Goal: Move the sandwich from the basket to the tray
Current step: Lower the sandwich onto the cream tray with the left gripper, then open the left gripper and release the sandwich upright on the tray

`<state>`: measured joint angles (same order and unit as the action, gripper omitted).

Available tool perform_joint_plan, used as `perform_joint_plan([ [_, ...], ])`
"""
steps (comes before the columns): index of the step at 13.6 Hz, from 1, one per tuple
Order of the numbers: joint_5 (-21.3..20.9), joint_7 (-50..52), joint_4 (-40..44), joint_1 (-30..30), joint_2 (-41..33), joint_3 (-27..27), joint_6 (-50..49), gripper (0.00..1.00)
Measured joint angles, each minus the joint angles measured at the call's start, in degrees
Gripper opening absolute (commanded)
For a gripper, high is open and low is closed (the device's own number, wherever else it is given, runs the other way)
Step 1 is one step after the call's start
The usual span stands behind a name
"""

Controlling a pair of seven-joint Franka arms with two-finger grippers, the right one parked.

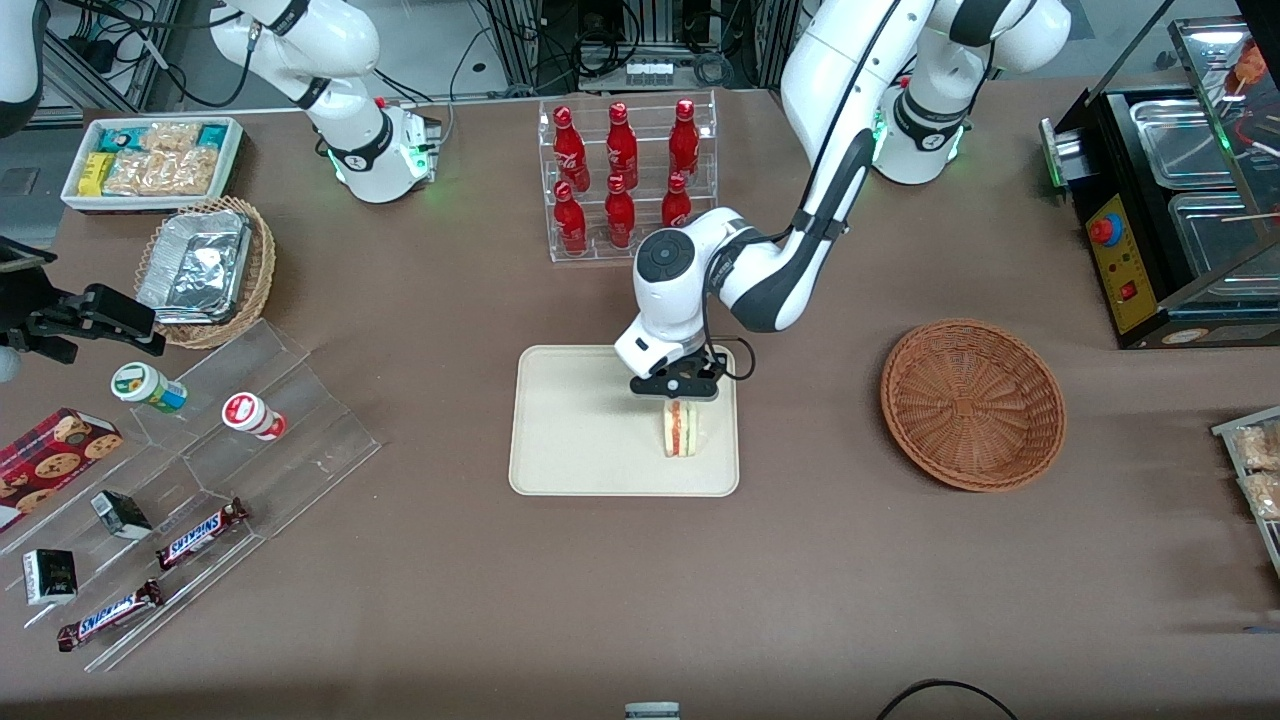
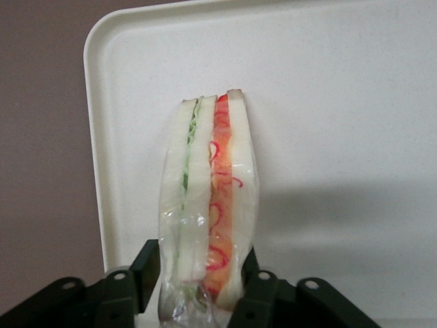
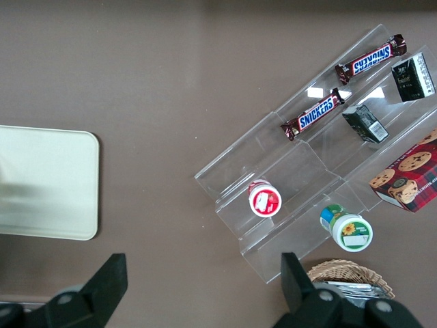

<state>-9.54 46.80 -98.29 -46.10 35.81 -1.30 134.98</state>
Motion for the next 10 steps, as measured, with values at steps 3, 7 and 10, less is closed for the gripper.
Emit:
perform_joint_plan([
  [3, 0.0, 4.0, 2.2, 0.5, -1.2, -0.5, -3.0, 1.00],
  [7, 0.1, 5.3, 7.5, 3.6, -8.8, -1.4, -14.5, 1.00],
  [10, 0.1, 5.3, 7.7, 6.3, -14.8, -2.0, -19.1, 1.00],
])
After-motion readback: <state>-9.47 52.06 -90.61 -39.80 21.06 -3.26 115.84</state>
